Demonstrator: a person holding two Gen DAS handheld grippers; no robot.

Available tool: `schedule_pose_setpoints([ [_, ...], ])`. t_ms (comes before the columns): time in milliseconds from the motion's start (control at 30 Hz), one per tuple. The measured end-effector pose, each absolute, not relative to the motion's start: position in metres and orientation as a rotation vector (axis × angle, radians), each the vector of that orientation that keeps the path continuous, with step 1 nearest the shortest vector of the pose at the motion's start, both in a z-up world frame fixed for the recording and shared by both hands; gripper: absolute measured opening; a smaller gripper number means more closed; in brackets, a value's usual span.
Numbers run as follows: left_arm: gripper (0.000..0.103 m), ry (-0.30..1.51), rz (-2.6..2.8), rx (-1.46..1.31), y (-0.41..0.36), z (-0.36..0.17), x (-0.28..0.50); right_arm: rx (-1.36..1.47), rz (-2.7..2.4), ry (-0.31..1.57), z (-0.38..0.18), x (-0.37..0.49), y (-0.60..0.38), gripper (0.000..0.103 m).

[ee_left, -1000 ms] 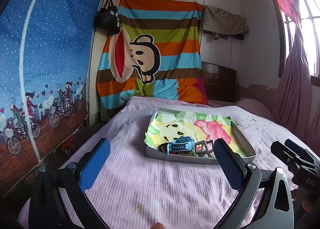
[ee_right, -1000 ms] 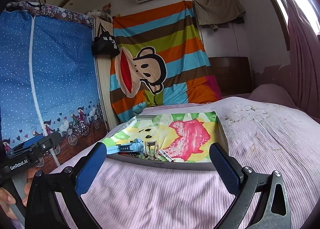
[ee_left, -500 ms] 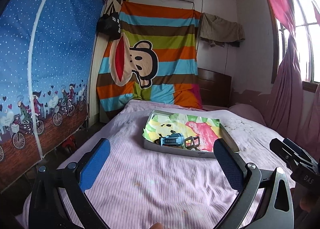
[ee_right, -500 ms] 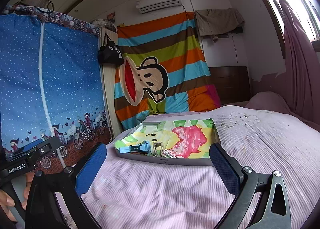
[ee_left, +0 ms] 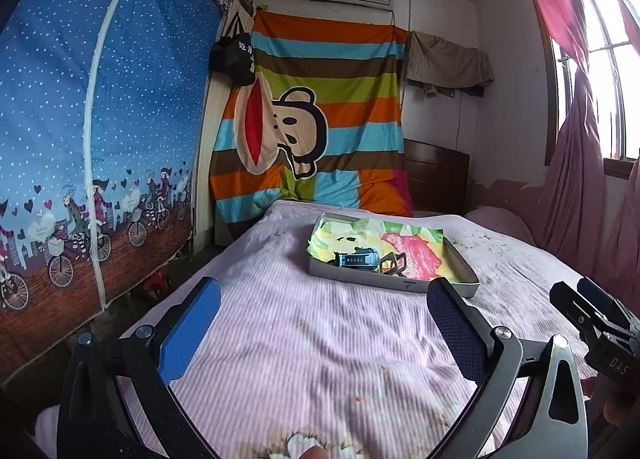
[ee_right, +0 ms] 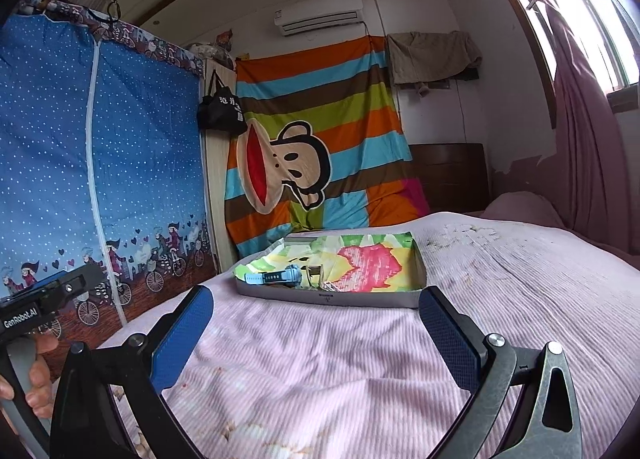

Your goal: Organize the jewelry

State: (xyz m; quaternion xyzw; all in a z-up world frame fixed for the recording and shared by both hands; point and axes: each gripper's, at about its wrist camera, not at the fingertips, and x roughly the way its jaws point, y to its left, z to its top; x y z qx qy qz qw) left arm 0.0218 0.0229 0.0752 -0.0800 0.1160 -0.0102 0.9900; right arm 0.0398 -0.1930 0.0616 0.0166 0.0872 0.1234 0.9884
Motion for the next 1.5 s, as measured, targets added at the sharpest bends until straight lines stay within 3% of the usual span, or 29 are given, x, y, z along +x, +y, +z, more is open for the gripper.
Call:
schedule_pose_setpoints([
  [567,0.101,0.270,-0.004,-0.051,0.004,0.024,-0.001,-0.022,0.209,0.187,0.037,0.022,-0.190,0.103],
  [1500,0.101,0.260,0.003,-0.071,0.009,0.021,-0.001,-0.022,0.221,0.196,0.035,0.023,-0.185,0.103],
])
